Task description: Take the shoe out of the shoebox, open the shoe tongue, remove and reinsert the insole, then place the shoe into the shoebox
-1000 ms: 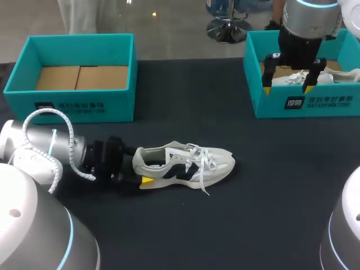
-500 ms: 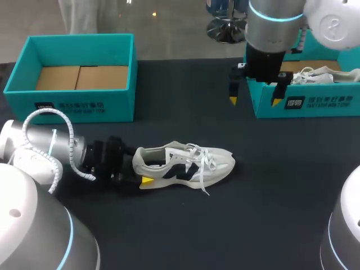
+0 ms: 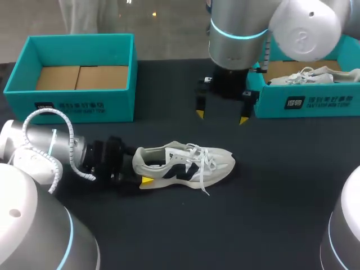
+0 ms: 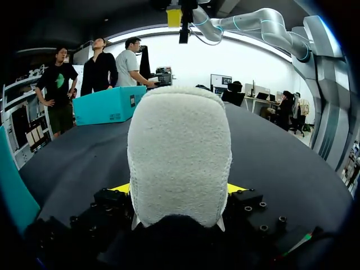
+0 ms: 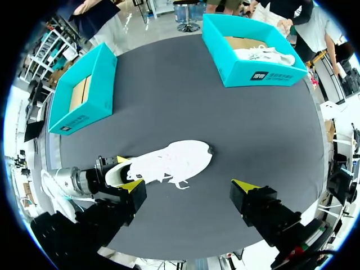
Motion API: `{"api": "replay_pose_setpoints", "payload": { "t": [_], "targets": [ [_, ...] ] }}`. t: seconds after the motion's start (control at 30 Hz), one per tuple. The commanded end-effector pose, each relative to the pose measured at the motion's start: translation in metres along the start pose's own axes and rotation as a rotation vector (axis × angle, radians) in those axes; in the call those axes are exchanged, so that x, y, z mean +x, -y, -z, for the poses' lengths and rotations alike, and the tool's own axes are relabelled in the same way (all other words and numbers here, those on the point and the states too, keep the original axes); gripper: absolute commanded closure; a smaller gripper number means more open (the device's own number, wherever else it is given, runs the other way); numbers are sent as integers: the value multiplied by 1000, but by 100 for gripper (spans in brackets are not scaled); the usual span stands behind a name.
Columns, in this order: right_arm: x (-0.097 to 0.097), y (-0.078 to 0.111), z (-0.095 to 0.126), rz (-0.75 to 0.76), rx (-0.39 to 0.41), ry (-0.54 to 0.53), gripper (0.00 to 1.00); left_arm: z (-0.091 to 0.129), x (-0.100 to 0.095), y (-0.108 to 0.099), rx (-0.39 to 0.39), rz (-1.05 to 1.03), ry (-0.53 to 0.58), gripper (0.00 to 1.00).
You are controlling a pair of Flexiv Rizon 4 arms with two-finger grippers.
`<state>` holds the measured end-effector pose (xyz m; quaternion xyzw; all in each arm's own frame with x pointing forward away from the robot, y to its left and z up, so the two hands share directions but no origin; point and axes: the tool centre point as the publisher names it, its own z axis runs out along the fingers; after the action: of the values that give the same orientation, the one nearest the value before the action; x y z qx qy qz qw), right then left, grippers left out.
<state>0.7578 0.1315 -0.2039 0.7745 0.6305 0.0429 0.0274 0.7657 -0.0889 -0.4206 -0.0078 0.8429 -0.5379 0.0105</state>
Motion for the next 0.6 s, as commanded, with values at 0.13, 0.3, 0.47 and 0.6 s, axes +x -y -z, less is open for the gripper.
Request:
{"api": "replay_pose_setpoints", "payload": {
  "t": [0.13, 0.3, 0.47, 0.6],
  "targets": [
    [5, -2, -3, -1, 4, 6, 0, -1, -1, -1, -5, 0, 1, 100],
    [5, -2, -3, -1, 4, 6, 0, -1, -1, -1, -5, 0, 1, 100],
    [13, 0, -5, 27, 9, 11, 0, -1, -1, -1, -5, 0, 1, 100],
    [32, 7, -14, 64, -10, 71, 0, -1, -1, -1, -5, 0, 1, 100]
  ]
}}
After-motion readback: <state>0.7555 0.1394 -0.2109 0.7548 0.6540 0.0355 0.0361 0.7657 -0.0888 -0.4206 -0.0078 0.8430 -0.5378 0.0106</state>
